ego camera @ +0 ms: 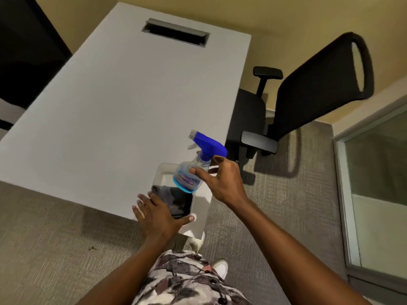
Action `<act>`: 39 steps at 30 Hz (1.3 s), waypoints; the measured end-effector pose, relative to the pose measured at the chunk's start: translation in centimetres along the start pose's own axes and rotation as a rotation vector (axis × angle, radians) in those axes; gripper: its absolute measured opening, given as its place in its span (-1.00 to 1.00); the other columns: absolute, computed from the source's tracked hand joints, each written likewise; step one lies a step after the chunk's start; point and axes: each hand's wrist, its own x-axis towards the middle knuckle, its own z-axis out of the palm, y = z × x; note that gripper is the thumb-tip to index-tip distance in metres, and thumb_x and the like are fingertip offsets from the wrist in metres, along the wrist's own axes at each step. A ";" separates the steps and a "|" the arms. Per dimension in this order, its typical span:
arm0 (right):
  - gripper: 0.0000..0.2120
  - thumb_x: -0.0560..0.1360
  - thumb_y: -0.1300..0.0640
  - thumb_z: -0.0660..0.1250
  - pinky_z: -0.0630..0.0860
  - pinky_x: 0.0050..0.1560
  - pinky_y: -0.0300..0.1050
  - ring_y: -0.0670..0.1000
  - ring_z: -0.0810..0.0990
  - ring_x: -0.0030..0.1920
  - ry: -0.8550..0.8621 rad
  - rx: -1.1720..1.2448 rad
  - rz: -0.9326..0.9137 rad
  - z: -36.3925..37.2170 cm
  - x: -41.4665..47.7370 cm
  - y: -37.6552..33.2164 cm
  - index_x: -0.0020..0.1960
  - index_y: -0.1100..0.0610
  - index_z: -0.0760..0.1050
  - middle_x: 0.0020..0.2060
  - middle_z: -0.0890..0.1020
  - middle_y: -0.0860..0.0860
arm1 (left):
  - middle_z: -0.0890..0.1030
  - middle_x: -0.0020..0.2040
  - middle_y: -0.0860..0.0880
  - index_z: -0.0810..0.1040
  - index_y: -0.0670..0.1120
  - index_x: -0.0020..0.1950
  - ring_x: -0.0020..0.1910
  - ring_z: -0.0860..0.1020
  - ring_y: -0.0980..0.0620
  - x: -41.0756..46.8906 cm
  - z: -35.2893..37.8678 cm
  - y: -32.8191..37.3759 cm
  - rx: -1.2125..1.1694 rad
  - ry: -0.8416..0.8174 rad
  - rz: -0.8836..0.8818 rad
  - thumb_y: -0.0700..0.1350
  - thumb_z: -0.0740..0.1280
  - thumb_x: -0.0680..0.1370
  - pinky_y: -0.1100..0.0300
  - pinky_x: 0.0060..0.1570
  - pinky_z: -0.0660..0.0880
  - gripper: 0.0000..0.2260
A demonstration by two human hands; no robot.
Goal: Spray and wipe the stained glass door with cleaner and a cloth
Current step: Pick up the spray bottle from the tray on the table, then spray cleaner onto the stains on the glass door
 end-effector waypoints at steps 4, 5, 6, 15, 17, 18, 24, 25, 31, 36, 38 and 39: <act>-0.53 0.53 -0.10 0.59 0.54 -0.10 -0.42 -0.16 0.67 -0.06 0.085 0.013 0.028 -3.6 -2.4 0.5 0.31 0.14 0.63 0.06 0.73 -0.07 | -0.01 0.80 -0.35 -0.09 -0.24 0.78 0.81 0.00 -0.31 -0.5 -2.0 2.1 -0.061 0.049 0.181 0.79 0.20 0.12 -0.24 0.78 -0.03 0.55; -0.55 0.53 -0.10 0.59 0.57 -0.11 -0.36 -0.15 0.69 -0.08 0.122 0.024 0.036 -4.6 -3.0 0.7 0.29 0.13 0.64 0.02 0.73 -0.08 | 0.05 0.80 -0.32 -0.04 -0.22 0.78 0.80 0.06 -0.29 -0.7 -2.4 3.1 -0.123 0.068 0.258 0.81 0.20 0.12 -0.23 0.78 0.01 0.54; -0.57 0.53 -0.09 0.58 0.61 -0.10 -0.28 -0.11 0.71 -0.08 0.157 0.037 0.042 -5.4 -3.6 0.9 0.28 0.13 0.65 0.01 0.75 -0.06 | 0.12 0.79 -0.28 0.02 -0.20 0.78 0.79 0.12 -0.28 -0.9 -2.7 4.0 -0.194 0.087 0.340 0.81 0.22 0.13 -0.22 0.77 0.07 0.52; -0.71 0.47 -0.20 0.58 0.73 -0.07 -0.09 -0.07 0.80 -0.08 0.570 0.241 0.153 -12.2 -10.7 3.0 0.13 -0.14 0.67 -0.07 0.80 -0.15 | 0.51 0.57 -0.16 0.31 -0.11 0.67 0.54 0.51 -0.19 -3.7 -2.2 13.7 -0.405 0.006 1.019 0.56 0.43 0.35 -0.30 0.58 0.43 0.10; -0.68 0.41 -0.29 0.56 0.73 -0.08 -0.14 -0.08 0.81 -0.08 0.661 0.278 0.183 -13.4 -12.6 3.3 0.10 -0.20 0.67 -0.06 0.80 -0.20 | 0.59 0.46 -0.13 0.40 -0.13 0.62 0.43 0.58 -0.16 -4.9 -1.9 15.2 -0.421 -0.043 1.076 0.43 0.52 0.38 -0.27 0.47 0.51 -0.02; -0.67 0.39 -0.33 0.56 0.74 -0.08 -0.13 -0.07 0.81 -0.08 0.706 0.295 0.201 -13.9 -13.7 3.6 0.08 -0.24 0.66 -0.06 0.80 -0.20 | 0.60 0.44 -0.13 0.42 -0.14 0.60 0.40 0.60 -0.15 -5.8 -1.6 16.0 -0.422 -0.074 1.107 0.36 0.57 0.39 -0.26 0.44 0.54 -0.05; -0.59 0.37 -0.34 0.60 0.70 -0.11 -0.13 -0.04 0.79 -0.13 1.014 0.373 0.286 -17.1 -20.7 5.6 0.07 -0.12 0.69 -0.09 0.81 -0.09 | 0.62 0.37 0.02 0.42 -0.06 0.56 0.32 0.63 0.05 -11.2 0.6 20.3 -0.440 -0.295 1.321 -0.05 0.75 0.36 0.06 0.36 0.58 -0.15; -0.61 0.38 -0.30 0.61 0.71 -0.08 -0.09 -0.05 0.78 -0.13 1.075 0.383 0.304 -17.7 -21.9 6.0 0.06 -0.08 0.70 -0.10 0.81 -0.08 | 0.61 0.32 0.14 0.42 0.05 0.52 0.27 0.62 0.17 -12.3 0.8 21.1 -0.436 -0.353 1.351 -0.06 0.75 0.34 0.19 0.31 0.56 -0.17; -0.73 0.46 -0.09 0.64 0.68 -0.01 -0.17 -0.10 0.74 -0.09 1.365 0.529 0.319 -21.8 -27.8 7.8 0.04 0.03 0.72 -0.08 0.80 0.04 | 0.66 0.28 0.18 0.47 0.06 0.51 0.22 0.67 0.15 -18.6 3.7 25.8 -0.366 -0.616 1.441 -0.03 0.73 0.33 0.02 0.25 0.64 -0.19; -0.65 0.51 -0.07 0.59 0.64 0.25 0.19 0.21 0.74 0.19 1.509 0.604 0.254 -26.2 -32.1 8.8 0.22 0.01 0.65 0.11 0.78 0.13 | 0.69 0.24 0.26 0.45 0.23 0.44 0.20 0.71 0.18 -24.3 6.1 30.3 -0.342 -0.720 1.538 0.04 0.70 0.30 0.12 0.19 0.67 -0.23; -0.65 0.52 -0.04 0.53 0.63 0.30 0.19 0.26 0.74 0.21 1.549 0.631 0.195 -28.3 -33.8 9.2 0.28 -0.01 0.64 0.17 0.77 0.17 | 0.71 0.26 0.22 0.47 0.24 0.45 0.22 0.72 0.15 -26.6 7.1 32.2 -0.314 -0.775 1.584 0.04 0.70 0.29 0.05 0.23 0.69 -0.21; -0.64 0.53 -0.02 0.49 0.63 0.32 0.20 0.26 0.76 0.17 1.570 0.650 0.157 -29.5 -34.6 9.5 0.31 -0.02 0.64 0.21 0.76 0.19 | 0.71 0.26 0.22 0.47 0.27 0.45 0.22 0.72 0.14 -27.8 7.6 33.1 -0.295 -0.802 1.612 0.04 0.70 0.28 0.05 0.22 0.70 -0.21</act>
